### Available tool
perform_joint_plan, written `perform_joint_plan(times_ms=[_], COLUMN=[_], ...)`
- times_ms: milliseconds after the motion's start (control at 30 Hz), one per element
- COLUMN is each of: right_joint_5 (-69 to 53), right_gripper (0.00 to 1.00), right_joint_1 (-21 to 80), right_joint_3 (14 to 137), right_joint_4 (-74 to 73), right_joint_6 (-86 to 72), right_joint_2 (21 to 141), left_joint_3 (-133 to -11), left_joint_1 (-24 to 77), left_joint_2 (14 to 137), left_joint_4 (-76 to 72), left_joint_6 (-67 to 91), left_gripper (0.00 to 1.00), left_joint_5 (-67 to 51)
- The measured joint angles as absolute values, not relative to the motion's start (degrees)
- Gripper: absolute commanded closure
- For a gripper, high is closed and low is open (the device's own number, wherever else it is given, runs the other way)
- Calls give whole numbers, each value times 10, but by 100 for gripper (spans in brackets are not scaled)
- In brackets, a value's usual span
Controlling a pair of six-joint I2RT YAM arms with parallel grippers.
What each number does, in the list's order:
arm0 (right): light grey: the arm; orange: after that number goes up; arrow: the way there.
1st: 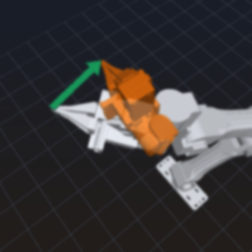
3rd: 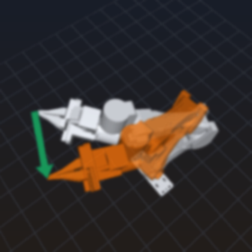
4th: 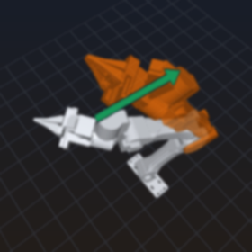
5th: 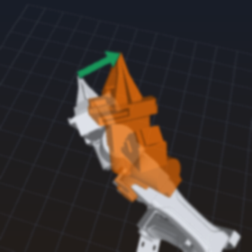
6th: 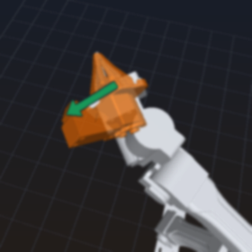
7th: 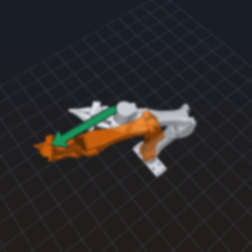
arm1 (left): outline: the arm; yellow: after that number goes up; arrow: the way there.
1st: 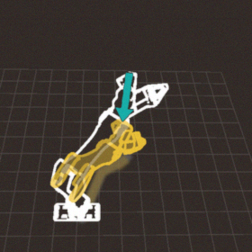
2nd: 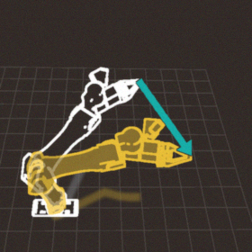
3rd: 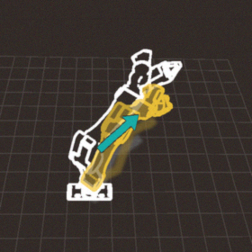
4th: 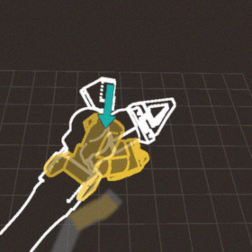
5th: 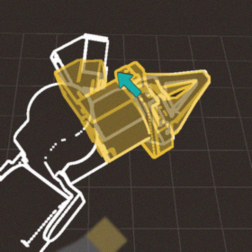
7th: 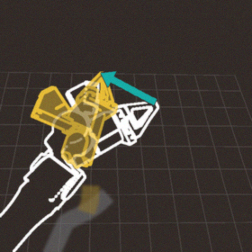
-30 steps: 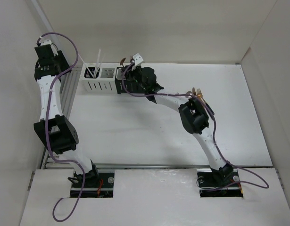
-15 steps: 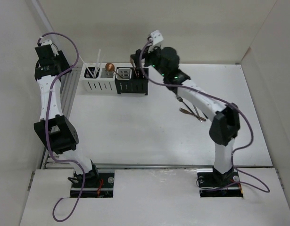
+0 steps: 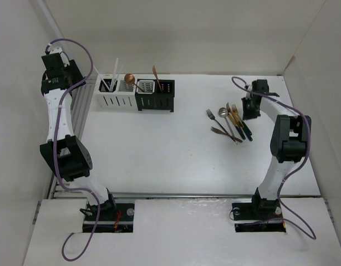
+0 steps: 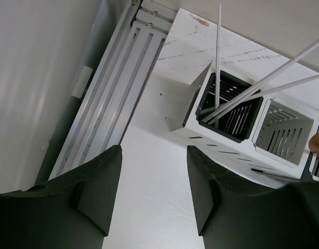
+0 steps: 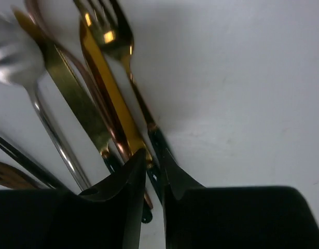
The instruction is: Sort the eating utensils into containers
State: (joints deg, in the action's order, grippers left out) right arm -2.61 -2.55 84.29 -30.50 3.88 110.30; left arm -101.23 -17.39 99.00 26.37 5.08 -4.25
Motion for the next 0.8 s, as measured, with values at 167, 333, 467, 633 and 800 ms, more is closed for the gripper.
perform_joint_plan(times_ms=[167, 333, 467, 633, 800], right_joint_5=[-21, -12, -9, 1, 22], right_gripper=[76, 76, 74, 56, 41], right_joint_1=[-16, -8, -11, -20, -60], right_joint_3=[802, 802, 802, 831, 922], right_joint_4=[-364, -361, -362, -377, -400], right_joint_6=[49, 52, 58, 70, 106], right_joint_2=[1115, 1114, 1114, 1109, 1119], left_joint_3=[-1012, -1012, -1012, -1012, -1012], left_joint_1=[-174, -174, -174, -174, -174], left_joint_2=[990, 990, 990, 990, 990], left_joint_4=[264, 264, 264, 264, 264], left_joint_6=[52, 52, 52, 52, 52], left_gripper=[50, 50, 50, 50, 50], left_joint_5=[-44, -45, -44, -44, -44])
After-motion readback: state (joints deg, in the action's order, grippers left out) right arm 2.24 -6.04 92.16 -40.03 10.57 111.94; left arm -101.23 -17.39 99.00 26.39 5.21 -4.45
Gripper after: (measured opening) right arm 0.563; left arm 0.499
